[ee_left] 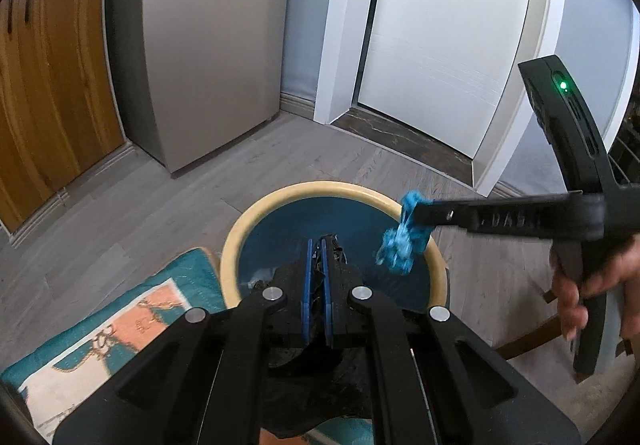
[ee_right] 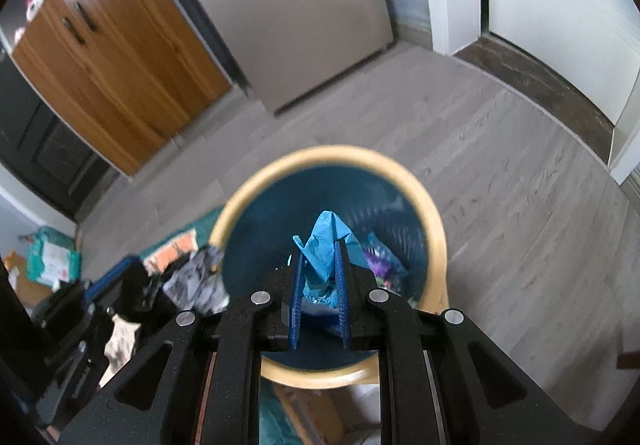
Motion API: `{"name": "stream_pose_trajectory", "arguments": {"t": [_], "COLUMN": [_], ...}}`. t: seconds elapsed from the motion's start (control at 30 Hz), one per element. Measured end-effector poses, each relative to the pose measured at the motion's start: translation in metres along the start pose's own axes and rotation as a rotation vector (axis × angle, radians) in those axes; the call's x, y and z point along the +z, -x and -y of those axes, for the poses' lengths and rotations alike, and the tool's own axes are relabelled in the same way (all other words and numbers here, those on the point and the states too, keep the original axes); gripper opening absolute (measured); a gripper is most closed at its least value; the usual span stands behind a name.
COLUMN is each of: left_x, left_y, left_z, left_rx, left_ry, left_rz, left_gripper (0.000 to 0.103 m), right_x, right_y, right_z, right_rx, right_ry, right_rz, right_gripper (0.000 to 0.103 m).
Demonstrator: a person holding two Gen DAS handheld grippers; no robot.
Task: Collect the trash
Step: 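Carry the blue cloth and black bag over the bin and release both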
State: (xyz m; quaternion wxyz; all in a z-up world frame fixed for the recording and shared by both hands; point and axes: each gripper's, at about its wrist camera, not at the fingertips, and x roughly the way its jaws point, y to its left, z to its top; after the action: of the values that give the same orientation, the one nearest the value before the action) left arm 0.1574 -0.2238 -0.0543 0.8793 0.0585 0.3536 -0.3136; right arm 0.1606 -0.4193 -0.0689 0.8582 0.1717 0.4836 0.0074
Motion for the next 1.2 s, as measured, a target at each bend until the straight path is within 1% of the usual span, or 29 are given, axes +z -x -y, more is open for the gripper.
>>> {"name": "stream_pose_trajectory", "arguments": {"t": [0.1, 0.23, 0.4, 0.43, 0.5, 0.53, 0.57, 0.63, 0.73, 0.8, 0.87, 0.9, 0.93, 0.97, 1.0, 1.07, 1.1, 1.13, 1.2], "left_x": [0.003, 0.006, 0.007, 0.007, 0.007, 0.007, 0.006, 0.006, 0.005, 0.005, 0.005, 0.005, 0.005, 0.004, 0.004, 0.004, 0.003, 0.003, 0.003], "left_y": [-0.009, -0.015, -0.012, -0.012, -0.012, -0.013, -0.012, -0.011, -0.008, -0.004, -0.002, -0.001, 0.0, 0.002, 0.004, 0.01, 0.017, 0.023, 0.033], "left_z": [-0.001, -0.002, -0.003, -0.002, -0.003, -0.004, -0.005, -0.006, -0.01, -0.013, -0.015, -0.016, -0.017, -0.017, -0.018, -0.018, -0.019, -0.019, -0.021], "left_rx": [-0.004, 0.01, -0.005, 0.001, 0.008, 0.01, 0.02, 0.031, 0.046, 0.052, 0.061, 0.064, 0.067, 0.075, 0.083, 0.108, 0.13, 0.144, 0.156], "left_ry": [0.008, 0.009, 0.019, 0.013, 0.013, 0.016, 0.021, 0.031, 0.044, 0.053, 0.06, 0.063, 0.063, 0.061, 0.059, 0.06, 0.063, 0.064, 0.062], "left_rz": [0.005, 0.012, 0.042, 0.043, 0.043, 0.042, 0.042, 0.048, 0.048, 0.05, 0.056, 0.056, 0.056, 0.057, 0.059, 0.071, 0.089, 0.105, 0.113], "left_gripper": [0.004, 0.004, 0.004, 0.004, 0.007, 0.013, 0.025, 0.041, 0.043, 0.047, 0.055, 0.056, 0.057, 0.061, 0.065, 0.091, 0.096, 0.097, 0.097], "right_x": [-0.002, -0.003, -0.003, -0.003, -0.003, -0.003, -0.003, -0.003, -0.003, -0.001, 0.0, 0.0, 0.0, 0.001, 0.001, 0.002, 0.001, 0.002, 0.003], "right_y": [-0.006, -0.011, -0.01, -0.01, -0.011, -0.01, -0.01, -0.008, -0.006, -0.005, -0.004, -0.003, -0.002, 0.0, 0.002, 0.008, 0.011, 0.016, 0.023], "right_z": [-0.002, 0.001, 0.001, 0.001, 0.001, 0.002, 0.002, 0.003, 0.003, 0.002, 0.001, 0.0, -0.001, -0.003, -0.003, -0.004, -0.004, -0.005, -0.007], "right_rx": [-0.016, -0.023, -0.016, -0.016, -0.013, -0.013, -0.015, -0.016, -0.015, -0.016, -0.017, -0.015, -0.014, -0.012, -0.009, -0.002, -0.007, -0.013, -0.011], "right_ry": [0.003, -0.012, -0.01, -0.011, -0.012, -0.011, -0.011, -0.016, -0.03, -0.035, -0.039, -0.04, -0.04, -0.041, -0.044, -0.055, -0.061, -0.068, -0.073], "right_rz": [-0.017, -0.033, -0.031, -0.03, -0.029, -0.027, -0.024, -0.016, -0.005, -0.002, 0.002, 0.006, 0.009, 0.017, 0.025, 0.057, 0.071, 0.093, 0.123], "right_gripper": [0.016, 0.017, 0.017, 0.017, 0.021, 0.026, 0.03, 0.033, 0.038, 0.041, 0.049, 0.051, 0.056, 0.064, 0.068, 0.094, 0.096, 0.096, 0.097]}}
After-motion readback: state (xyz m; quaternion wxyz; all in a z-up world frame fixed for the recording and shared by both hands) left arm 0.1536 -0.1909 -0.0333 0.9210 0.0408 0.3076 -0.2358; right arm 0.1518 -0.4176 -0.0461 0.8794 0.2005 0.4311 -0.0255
